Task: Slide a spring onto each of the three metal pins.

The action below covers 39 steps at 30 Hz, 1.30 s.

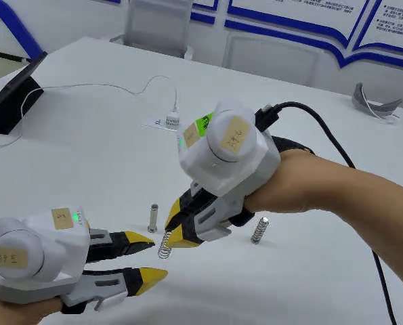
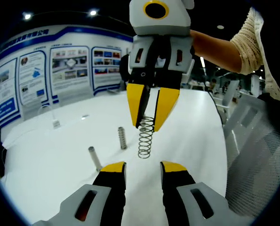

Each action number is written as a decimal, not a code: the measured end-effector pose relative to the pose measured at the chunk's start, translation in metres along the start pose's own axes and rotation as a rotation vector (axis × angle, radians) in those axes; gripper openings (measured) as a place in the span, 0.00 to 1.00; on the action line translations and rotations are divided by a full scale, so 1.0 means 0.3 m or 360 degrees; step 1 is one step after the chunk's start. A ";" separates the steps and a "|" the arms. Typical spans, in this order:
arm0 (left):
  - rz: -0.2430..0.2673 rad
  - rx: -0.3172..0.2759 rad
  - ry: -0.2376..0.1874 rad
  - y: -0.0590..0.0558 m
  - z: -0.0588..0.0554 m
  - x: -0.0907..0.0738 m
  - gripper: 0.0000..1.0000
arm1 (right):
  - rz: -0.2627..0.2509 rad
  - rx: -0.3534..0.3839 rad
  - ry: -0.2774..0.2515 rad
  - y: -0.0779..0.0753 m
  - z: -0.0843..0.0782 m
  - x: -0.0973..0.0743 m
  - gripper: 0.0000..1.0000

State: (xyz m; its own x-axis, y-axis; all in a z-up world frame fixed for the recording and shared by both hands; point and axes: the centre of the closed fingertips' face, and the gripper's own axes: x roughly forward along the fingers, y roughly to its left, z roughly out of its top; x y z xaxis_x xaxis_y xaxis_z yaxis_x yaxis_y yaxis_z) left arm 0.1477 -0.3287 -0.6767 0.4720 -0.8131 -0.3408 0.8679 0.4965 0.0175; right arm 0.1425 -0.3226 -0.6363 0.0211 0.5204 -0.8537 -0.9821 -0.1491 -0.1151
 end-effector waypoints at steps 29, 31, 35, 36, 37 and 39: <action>0.0105 -0.0103 0.0011 0.052 -0.038 -0.026 0.51 | -0.0108 0.0041 0.0029 -0.186 0.016 -0.019 0.12; 0.0108 -0.0110 0.0012 0.054 -0.039 -0.026 0.52 | -0.0119 0.0048 0.0031 -0.202 0.016 -0.018 0.12; 0.0111 -0.0115 0.0015 0.054 -0.043 -0.026 0.53 | -0.0138 0.0055 0.0040 -0.229 0.014 -0.014 0.12; 0.0112 -0.0116 0.0016 0.054 -0.044 -0.026 0.53 | -0.0142 0.0059 0.0038 -0.236 0.016 -0.012 0.12; 0.0112 -0.0118 0.0015 0.054 -0.044 -0.026 0.53 | -0.0144 0.0061 0.0037 -0.240 0.016 -0.012 0.12; 0.0112 -0.0119 0.0016 0.055 -0.047 -0.026 0.53 | -0.0154 0.0063 0.0037 -0.251 0.018 -0.007 0.12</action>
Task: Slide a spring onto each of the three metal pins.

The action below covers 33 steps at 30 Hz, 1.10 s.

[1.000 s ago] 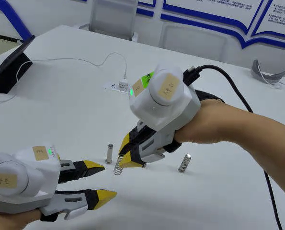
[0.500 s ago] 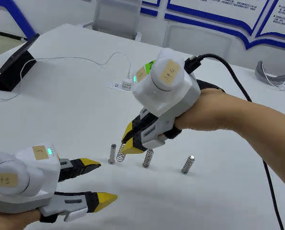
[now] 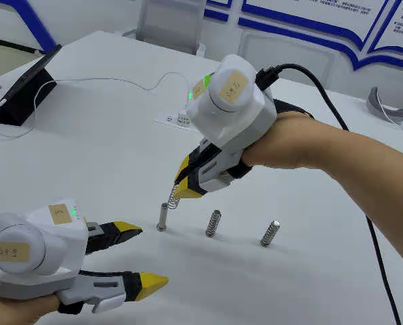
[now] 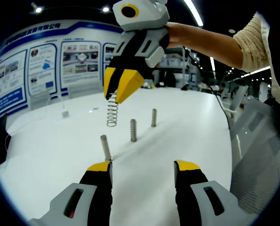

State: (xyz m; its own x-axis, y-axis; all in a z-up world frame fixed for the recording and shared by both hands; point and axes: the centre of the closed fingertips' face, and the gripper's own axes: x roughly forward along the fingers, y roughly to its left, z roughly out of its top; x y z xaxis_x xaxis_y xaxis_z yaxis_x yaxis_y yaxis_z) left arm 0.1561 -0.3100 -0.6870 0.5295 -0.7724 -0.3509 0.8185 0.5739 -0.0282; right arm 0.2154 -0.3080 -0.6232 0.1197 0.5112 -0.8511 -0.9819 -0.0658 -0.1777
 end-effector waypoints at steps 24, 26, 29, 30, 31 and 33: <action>0.0007 -0.0022 0.0006 0.008 -0.013 -0.003 0.54 | 0.0020 0.0041 0.0048 -0.024 -0.019 0.070 0.12; 0.0005 -0.0021 0.0009 0.006 -0.016 -0.003 0.53 | 0.0022 0.0046 0.0050 -0.024 -0.019 0.073 0.12; 0.0006 -0.0024 0.0008 0.008 -0.017 -0.002 0.53 | 0.0026 0.0054 0.0049 -0.025 -0.018 0.079 0.12; 0.0006 -0.0025 0.0009 0.009 -0.018 -0.003 0.53 | 0.0029 0.0056 0.0053 -0.027 -0.020 0.082 0.12; 0.0007 -0.0025 0.0008 0.010 -0.018 -0.003 0.53 | 0.0030 0.0054 0.0057 -0.027 -0.022 0.084 0.12; 0.0008 -0.0027 0.0006 0.011 -0.017 -0.004 0.53 | 0.0036 0.0055 0.0065 -0.025 -0.023 0.090 0.12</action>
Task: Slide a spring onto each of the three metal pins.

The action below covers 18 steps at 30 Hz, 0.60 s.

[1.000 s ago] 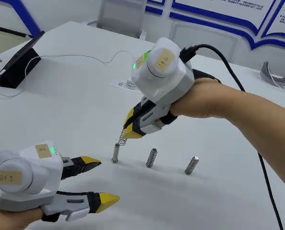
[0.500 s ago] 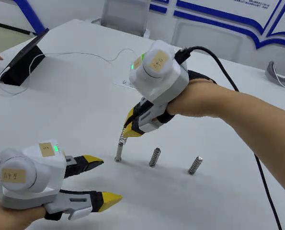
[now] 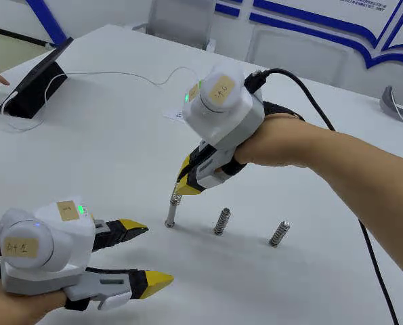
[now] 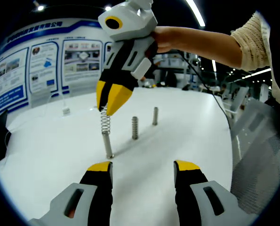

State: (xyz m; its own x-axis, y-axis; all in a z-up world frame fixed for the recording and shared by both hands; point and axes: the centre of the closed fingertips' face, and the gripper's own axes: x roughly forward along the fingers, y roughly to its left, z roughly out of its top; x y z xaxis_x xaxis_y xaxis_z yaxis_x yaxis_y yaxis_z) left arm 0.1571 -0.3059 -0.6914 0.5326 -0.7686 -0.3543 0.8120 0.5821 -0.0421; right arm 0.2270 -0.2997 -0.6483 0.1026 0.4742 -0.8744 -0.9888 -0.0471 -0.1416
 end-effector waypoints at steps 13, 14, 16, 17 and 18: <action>0.0004 -0.0005 0.0005 0.006 -0.005 -0.002 0.53 | 0.0028 0.0009 0.0062 0.004 -0.014 0.054 0.12; 0.0003 -0.0005 0.0005 0.006 -0.006 -0.002 0.53 | 0.0028 0.0010 0.0071 0.004 -0.019 0.059 0.12; 0.0002 -0.0007 0.0007 0.006 -0.007 0.000 0.53 | 0.0029 0.0008 0.0084 0.005 -0.024 0.068 0.12; 0.0001 -0.0007 0.0007 0.006 -0.007 0.001 0.53 | 0.0033 0.0010 0.0083 0.006 -0.025 0.070 0.12; 0.0000 -0.0007 0.0008 0.004 -0.007 0.002 0.53 | 0.0036 0.0015 0.0084 0.007 -0.026 0.073 0.12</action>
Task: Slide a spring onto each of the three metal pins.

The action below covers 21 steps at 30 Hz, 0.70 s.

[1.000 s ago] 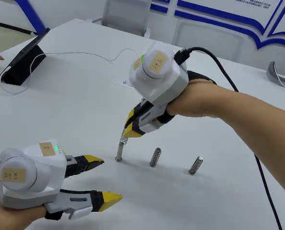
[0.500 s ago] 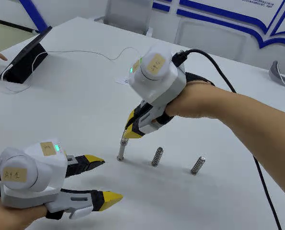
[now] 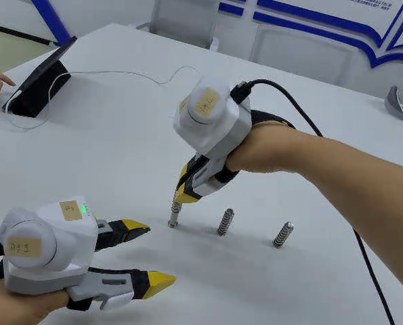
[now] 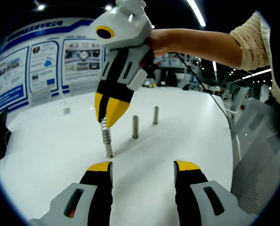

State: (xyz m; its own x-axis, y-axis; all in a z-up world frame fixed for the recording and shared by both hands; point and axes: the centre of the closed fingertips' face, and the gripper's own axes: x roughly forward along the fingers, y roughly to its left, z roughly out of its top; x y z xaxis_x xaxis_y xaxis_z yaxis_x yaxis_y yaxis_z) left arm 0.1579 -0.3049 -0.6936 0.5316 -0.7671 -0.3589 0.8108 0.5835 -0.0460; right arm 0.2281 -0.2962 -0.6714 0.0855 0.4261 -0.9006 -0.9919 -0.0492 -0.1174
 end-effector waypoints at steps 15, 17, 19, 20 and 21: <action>0.0000 -0.0005 0.0004 0.001 -0.004 -0.002 0.53 | 0.0022 0.0055 0.0037 -0.012 -0.030 0.062 0.12; 0.0001 -0.0006 0.0006 0.002 -0.006 -0.002 0.53 | 0.0022 0.0063 0.0041 -0.011 -0.036 0.067 0.12; 0.0001 -0.0009 0.0004 0.002 -0.006 -0.003 0.53 | 0.0022 0.0075 0.0043 -0.012 -0.042 0.076 0.12; 0.0001 -0.0009 0.0004 0.002 -0.006 -0.002 0.53 | 0.0022 0.0077 0.0043 -0.012 -0.044 0.080 0.12; 0.0000 -0.0010 0.0004 0.002 -0.006 -0.002 0.53 | 0.0025 0.0080 0.0046 -0.010 -0.046 0.084 0.12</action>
State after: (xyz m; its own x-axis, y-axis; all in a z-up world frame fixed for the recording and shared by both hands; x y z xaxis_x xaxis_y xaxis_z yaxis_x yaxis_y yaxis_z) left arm 0.1576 -0.3036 -0.6951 0.5311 -0.7665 -0.3610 0.8093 0.5851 -0.0517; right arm 0.2344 -0.2978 -0.6996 0.0717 0.3994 -0.9140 -0.9965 -0.0098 -0.0825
